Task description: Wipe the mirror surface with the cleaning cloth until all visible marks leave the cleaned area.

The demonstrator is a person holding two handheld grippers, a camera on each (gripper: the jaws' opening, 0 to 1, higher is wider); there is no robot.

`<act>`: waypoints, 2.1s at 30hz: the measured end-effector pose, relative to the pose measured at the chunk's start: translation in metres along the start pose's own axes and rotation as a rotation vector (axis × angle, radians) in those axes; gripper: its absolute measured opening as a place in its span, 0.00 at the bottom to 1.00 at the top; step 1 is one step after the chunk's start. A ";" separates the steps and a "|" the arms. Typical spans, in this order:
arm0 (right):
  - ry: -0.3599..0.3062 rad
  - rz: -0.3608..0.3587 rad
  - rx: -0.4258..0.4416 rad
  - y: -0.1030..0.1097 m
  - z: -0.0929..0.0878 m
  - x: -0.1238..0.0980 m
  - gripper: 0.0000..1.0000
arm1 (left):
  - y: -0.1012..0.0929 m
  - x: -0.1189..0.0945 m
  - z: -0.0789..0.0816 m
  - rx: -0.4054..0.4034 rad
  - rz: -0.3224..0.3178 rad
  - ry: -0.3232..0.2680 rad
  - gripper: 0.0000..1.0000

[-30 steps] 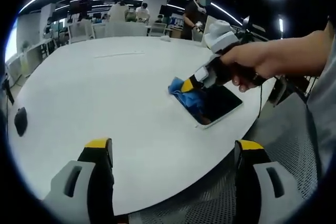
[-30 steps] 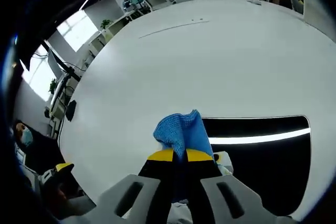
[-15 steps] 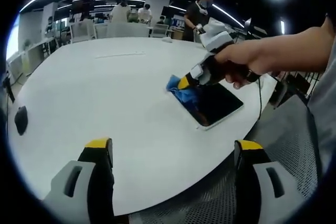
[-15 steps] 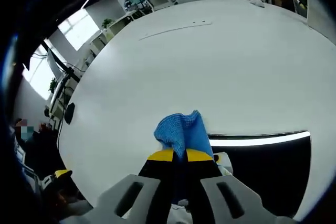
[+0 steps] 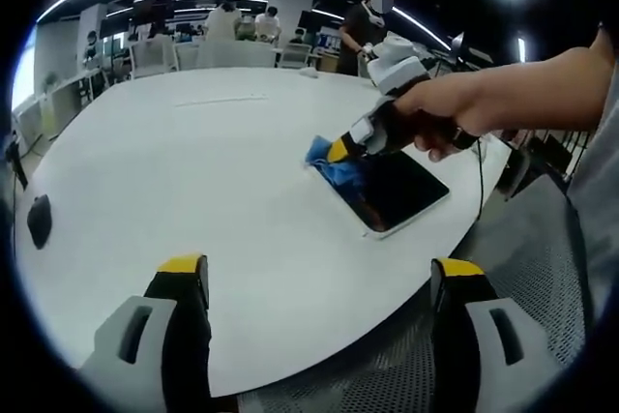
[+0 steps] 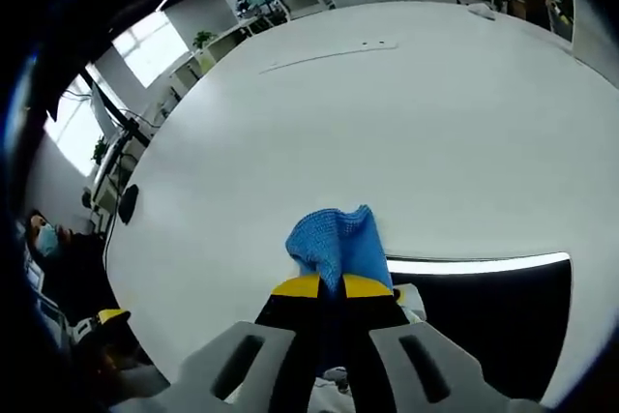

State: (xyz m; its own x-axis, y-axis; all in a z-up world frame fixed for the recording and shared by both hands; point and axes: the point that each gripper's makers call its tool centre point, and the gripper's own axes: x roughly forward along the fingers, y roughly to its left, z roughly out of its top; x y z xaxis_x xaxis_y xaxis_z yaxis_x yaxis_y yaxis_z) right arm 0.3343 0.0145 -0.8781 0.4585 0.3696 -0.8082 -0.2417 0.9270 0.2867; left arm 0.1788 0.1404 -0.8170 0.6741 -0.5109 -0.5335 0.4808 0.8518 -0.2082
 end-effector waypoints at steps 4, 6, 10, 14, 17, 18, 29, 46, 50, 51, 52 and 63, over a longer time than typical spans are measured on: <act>-0.001 0.003 -0.011 -0.002 0.001 0.003 0.01 | 0.000 0.000 0.001 -0.001 0.004 -0.002 0.96; 0.000 0.006 -0.012 -0.004 0.002 0.006 0.01 | 0.000 0.000 0.001 -0.001 0.004 -0.002 0.96; 0.000 0.008 -0.008 -0.005 0.002 0.004 0.01 | 0.001 0.000 0.000 -0.001 0.006 -0.002 0.96; -0.003 0.007 -0.008 -0.006 0.001 0.000 0.01 | 0.002 0.000 0.000 -0.001 0.007 0.001 0.96; -0.006 0.009 -0.002 -0.009 0.001 0.000 0.01 | 0.002 0.000 -0.001 -0.002 0.008 0.002 0.96; -0.006 0.009 -0.001 -0.010 0.001 0.000 0.01 | 0.003 0.001 -0.001 -0.002 0.008 0.001 0.96; -0.008 -0.012 0.006 -0.020 -0.002 -0.017 0.01 | 0.004 0.000 -0.002 -0.005 0.012 0.000 0.97; -0.018 -0.033 0.039 -0.042 -0.002 -0.018 0.02 | 0.002 -0.001 0.000 -0.002 0.014 0.000 0.98; -0.022 -0.037 0.033 -0.040 -0.003 -0.019 0.02 | 0.002 -0.001 0.000 -0.005 0.011 -0.007 0.98; -0.023 -0.037 0.032 -0.040 -0.003 -0.019 0.02 | 0.002 -0.001 0.001 -0.005 0.011 -0.006 0.98; -0.026 -0.037 0.032 -0.040 -0.003 -0.019 0.02 | 0.002 -0.001 0.000 -0.006 0.012 -0.006 0.98; -0.053 -0.046 0.046 -0.036 -0.009 -0.026 0.01 | 0.004 0.000 -0.001 -0.010 0.012 -0.005 0.98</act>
State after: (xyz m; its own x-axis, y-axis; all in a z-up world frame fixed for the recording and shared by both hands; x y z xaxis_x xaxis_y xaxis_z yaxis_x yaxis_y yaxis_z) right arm 0.3234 -0.0293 -0.8726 0.5136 0.3279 -0.7929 -0.1802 0.9447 0.2740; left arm 0.1801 0.1440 -0.8191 0.6824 -0.5012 -0.5321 0.4672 0.8589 -0.2098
